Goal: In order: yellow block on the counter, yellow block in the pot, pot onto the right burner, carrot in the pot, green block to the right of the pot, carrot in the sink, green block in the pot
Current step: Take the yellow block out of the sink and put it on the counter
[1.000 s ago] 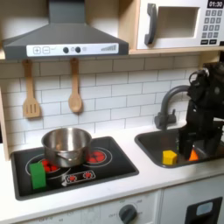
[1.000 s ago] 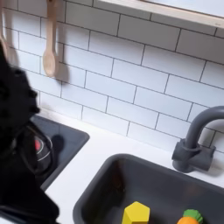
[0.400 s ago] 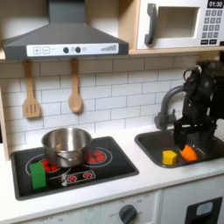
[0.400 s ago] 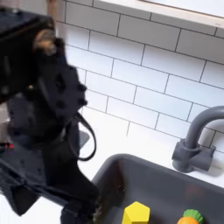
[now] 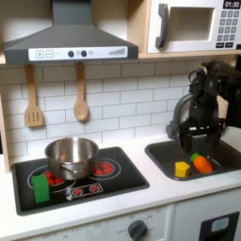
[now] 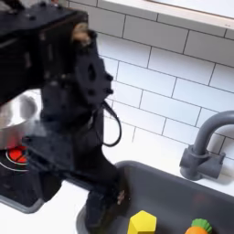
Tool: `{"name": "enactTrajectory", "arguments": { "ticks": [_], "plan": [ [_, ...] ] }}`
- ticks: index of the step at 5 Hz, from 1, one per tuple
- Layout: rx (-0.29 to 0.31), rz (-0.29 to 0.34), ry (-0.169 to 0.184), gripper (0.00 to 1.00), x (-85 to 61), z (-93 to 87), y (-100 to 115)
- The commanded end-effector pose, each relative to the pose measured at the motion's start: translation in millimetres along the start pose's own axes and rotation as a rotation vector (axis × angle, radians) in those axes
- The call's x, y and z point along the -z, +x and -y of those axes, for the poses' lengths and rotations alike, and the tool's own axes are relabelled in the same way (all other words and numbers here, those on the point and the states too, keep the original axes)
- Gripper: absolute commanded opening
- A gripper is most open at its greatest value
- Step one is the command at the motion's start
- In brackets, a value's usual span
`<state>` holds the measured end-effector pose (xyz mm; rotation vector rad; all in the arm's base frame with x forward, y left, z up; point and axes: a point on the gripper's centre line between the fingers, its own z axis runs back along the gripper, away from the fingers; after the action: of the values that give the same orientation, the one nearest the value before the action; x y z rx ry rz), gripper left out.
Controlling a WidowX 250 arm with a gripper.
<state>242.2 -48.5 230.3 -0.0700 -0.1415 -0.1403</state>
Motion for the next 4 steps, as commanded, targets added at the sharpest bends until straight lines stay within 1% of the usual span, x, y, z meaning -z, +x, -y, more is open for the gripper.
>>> {"name": "enactTrajectory", "arguments": {
  "ticks": [1,2,3,4],
  "plan": [
    [0.050,0.009,-0.015,1.00,2.4,17.2,15],
    [0.091,0.012,0.001,1.00,2.3,23.9,25],
    [0.099,0.007,-0.002,1.00,5.9,27.1,36],
    [0.085,-0.005,0.003,1.00,13.1,21.2,46]
  ]
}}
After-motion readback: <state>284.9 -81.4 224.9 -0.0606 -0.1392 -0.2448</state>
